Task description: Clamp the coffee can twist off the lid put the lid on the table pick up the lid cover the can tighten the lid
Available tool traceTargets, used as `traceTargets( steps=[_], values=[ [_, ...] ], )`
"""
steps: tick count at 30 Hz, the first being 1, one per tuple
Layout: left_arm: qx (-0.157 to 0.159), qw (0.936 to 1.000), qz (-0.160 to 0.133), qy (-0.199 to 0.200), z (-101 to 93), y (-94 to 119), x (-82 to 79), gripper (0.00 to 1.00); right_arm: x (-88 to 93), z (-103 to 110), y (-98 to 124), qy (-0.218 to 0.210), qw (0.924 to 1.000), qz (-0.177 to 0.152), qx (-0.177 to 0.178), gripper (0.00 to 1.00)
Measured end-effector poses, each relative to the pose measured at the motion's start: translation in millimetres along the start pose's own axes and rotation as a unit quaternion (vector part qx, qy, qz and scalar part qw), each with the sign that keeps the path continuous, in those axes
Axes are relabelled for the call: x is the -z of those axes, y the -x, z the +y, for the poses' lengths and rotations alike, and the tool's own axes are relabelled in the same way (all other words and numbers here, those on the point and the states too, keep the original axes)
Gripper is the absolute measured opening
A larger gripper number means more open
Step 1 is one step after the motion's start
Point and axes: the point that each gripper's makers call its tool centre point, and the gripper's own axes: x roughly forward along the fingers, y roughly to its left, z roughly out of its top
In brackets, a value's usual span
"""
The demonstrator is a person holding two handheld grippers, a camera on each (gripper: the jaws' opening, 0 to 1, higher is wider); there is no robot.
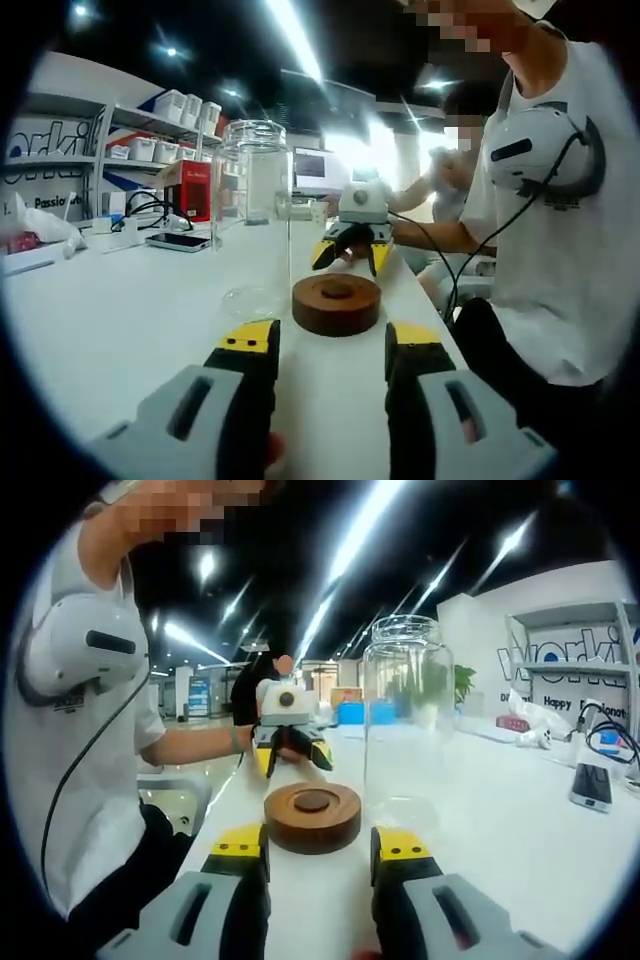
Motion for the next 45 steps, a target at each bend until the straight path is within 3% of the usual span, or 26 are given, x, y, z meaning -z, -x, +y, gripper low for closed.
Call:
traceTargets(
  steps=[45],
  values=[
    [-0.003, 0.9999, 0.014, -0.005, -0.9, -2.0, 3.3, 0.32, 0.9, 1.6, -2.9, -0.004, 0.9999, 0.011, 0.0, 0.34]
  ],
)
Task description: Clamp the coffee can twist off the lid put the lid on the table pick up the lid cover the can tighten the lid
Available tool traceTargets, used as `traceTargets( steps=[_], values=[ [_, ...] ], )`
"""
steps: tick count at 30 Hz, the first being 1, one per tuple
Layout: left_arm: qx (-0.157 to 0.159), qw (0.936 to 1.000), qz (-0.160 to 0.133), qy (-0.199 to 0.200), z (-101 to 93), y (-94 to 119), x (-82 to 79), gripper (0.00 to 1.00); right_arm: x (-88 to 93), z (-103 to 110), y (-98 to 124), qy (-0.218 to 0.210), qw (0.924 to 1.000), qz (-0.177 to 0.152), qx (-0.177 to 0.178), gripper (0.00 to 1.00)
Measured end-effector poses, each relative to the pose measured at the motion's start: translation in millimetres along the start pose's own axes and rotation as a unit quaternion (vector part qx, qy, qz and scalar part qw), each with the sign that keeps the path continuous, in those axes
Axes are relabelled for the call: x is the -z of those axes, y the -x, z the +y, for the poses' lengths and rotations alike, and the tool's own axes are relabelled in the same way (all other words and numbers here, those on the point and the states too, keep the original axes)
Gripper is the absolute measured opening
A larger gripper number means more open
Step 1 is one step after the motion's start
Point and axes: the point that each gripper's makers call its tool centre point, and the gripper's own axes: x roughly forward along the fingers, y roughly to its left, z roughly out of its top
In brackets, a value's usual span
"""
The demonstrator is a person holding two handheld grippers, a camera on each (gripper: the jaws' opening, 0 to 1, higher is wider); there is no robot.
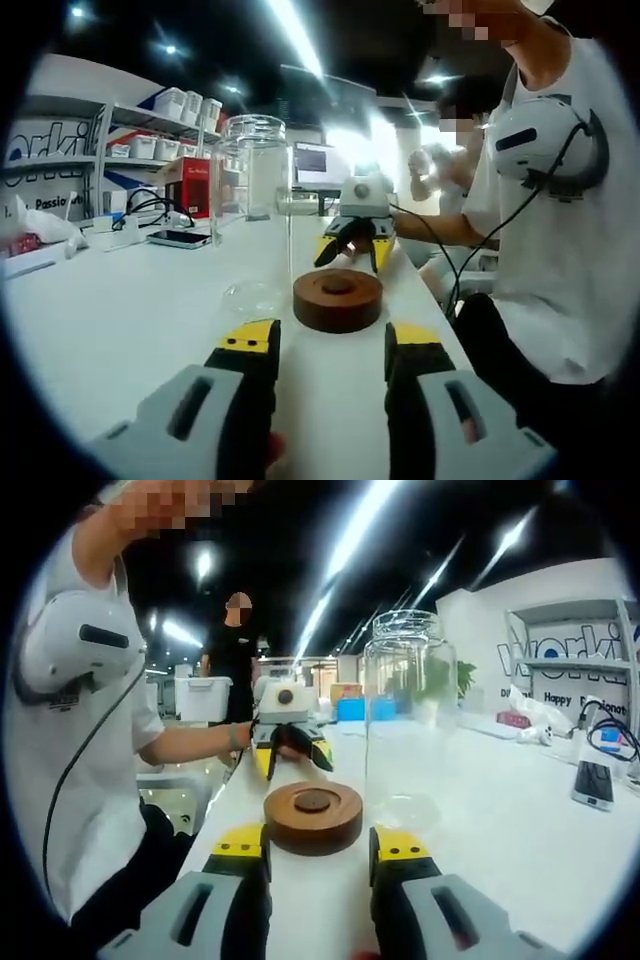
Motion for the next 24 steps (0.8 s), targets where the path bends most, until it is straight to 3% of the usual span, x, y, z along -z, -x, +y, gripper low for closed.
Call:
traceTargets(
  steps=[6, 24],
  values=[
    [0.0, 1.0, -0.001, -0.003, 0.2, -1, -1.9, 0.32, -5.9, 0, -1, -0.004, 0.9999, -0.01, -0.001, 0.35],
    [0.012, 0.9997, 0.015, -0.018, -5.9, -17, -5.2, 0.31, -7.0, 7, -10, 0.022, 0.9997, 0.007, -0.009, 0.41]
  ],
)
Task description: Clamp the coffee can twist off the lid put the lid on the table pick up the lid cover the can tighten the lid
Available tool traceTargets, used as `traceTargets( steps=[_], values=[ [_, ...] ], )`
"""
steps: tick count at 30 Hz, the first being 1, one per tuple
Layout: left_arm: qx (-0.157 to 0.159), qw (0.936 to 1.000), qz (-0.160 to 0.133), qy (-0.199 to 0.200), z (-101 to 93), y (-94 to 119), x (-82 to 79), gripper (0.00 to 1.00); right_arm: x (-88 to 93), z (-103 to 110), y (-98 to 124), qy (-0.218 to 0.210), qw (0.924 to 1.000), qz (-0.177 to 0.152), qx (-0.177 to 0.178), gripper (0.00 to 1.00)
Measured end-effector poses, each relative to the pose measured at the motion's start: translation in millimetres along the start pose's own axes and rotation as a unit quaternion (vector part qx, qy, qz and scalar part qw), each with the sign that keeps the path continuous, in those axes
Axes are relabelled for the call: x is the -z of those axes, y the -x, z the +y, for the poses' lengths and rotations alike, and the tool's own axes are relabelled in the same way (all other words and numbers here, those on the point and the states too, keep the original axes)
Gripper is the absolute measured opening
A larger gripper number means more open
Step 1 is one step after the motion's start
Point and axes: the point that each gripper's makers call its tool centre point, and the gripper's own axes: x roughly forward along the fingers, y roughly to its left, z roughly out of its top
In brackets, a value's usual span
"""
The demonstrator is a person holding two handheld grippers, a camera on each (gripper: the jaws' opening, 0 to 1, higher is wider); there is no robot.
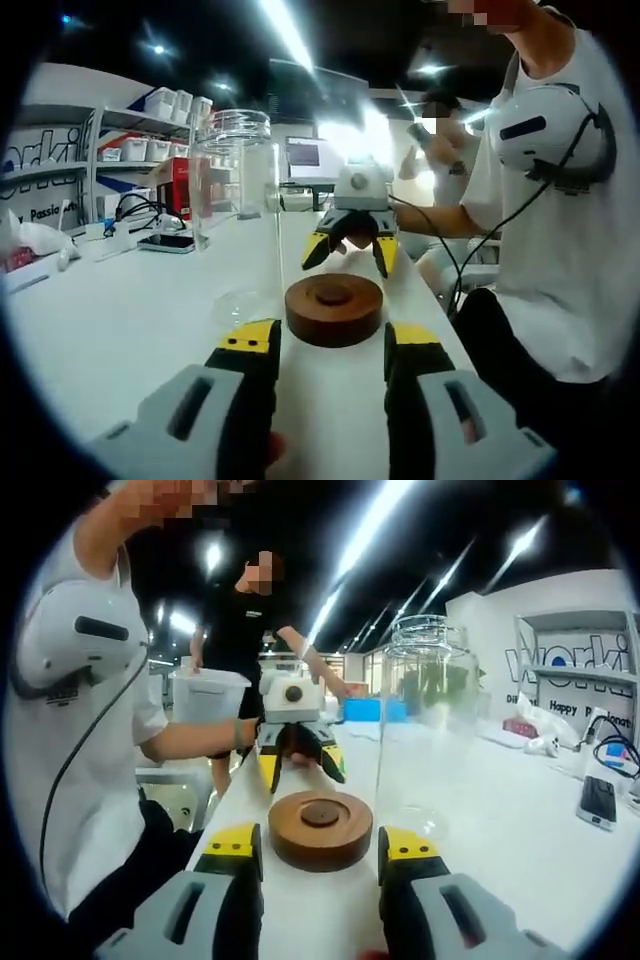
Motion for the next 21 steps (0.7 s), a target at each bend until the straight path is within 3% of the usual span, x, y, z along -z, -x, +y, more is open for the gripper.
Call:
traceTargets(
  steps=[9, 21],
  values=[
    [0.01, 0.9998, 0.016, -0.007, -1.9, -11, 3.7, 0.31, 3.0, 1, -6, 0.008, 0.9999, 0.009, -0.009, 0.41],
    [0.012, 0.9999, 0.007, -0.002, 1.8, -16, -1.9, 0.31, 4.1, -2, -11, 0.009, 0.9998, 0.011, -0.012, 0.41]
  ],
)
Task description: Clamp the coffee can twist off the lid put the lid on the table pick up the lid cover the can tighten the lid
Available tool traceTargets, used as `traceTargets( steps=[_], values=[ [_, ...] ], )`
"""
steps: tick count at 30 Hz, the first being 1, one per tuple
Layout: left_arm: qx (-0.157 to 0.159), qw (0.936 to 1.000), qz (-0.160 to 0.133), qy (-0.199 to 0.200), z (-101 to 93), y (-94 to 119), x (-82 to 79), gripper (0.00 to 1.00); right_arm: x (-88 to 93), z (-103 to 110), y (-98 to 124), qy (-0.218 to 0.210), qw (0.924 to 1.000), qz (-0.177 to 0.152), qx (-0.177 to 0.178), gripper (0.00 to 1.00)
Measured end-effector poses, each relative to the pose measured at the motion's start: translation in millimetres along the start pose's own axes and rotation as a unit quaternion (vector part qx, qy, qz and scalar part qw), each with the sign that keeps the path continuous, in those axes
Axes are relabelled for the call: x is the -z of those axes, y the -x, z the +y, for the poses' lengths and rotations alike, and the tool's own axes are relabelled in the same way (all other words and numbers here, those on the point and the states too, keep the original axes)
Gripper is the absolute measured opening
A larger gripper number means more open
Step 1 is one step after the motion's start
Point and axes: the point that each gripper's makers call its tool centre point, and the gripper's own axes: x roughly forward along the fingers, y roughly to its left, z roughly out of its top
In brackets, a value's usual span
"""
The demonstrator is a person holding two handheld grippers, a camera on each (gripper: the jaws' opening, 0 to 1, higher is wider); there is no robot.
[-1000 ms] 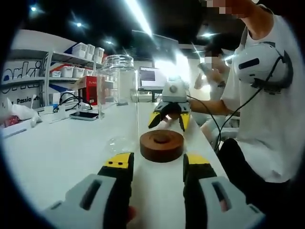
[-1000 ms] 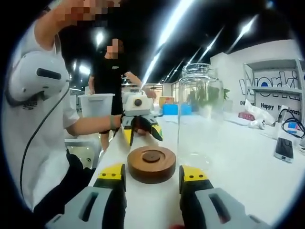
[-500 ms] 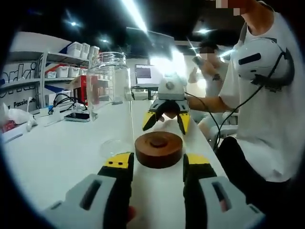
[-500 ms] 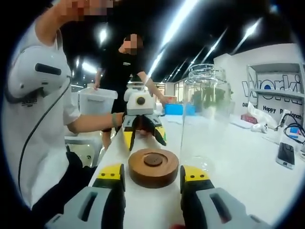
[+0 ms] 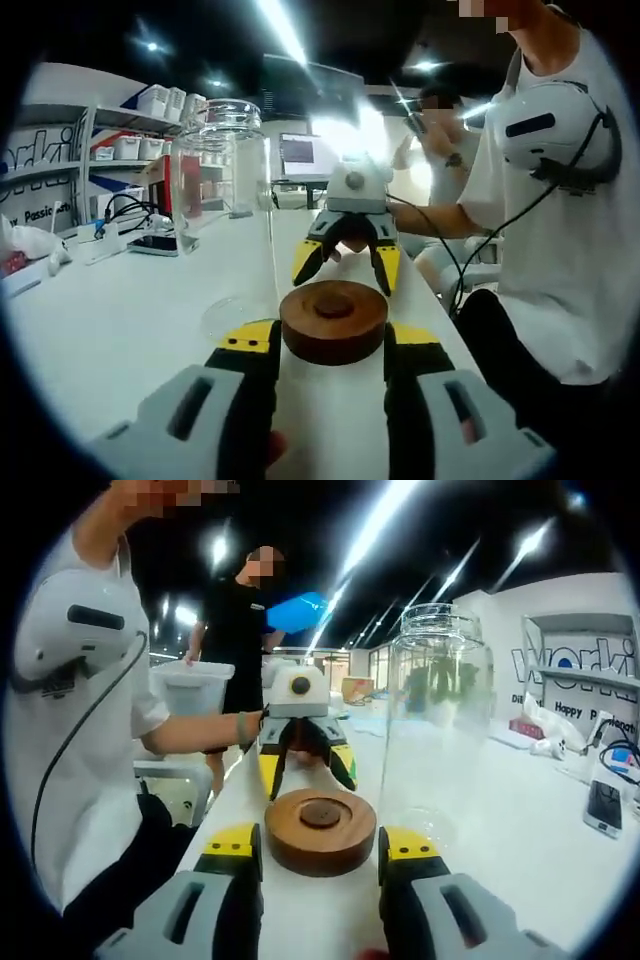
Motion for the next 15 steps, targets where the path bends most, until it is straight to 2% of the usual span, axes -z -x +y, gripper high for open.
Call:
traceTargets(
  steps=[15],
  values=[
    [0.004, 1.0, 0.003, 0.007, -0.3, -3.3, 3.7, 0.31, 5.3, -1.1, -5.9, 0.001, 0.9999, 0.008, -0.006, 0.41]
  ],
)
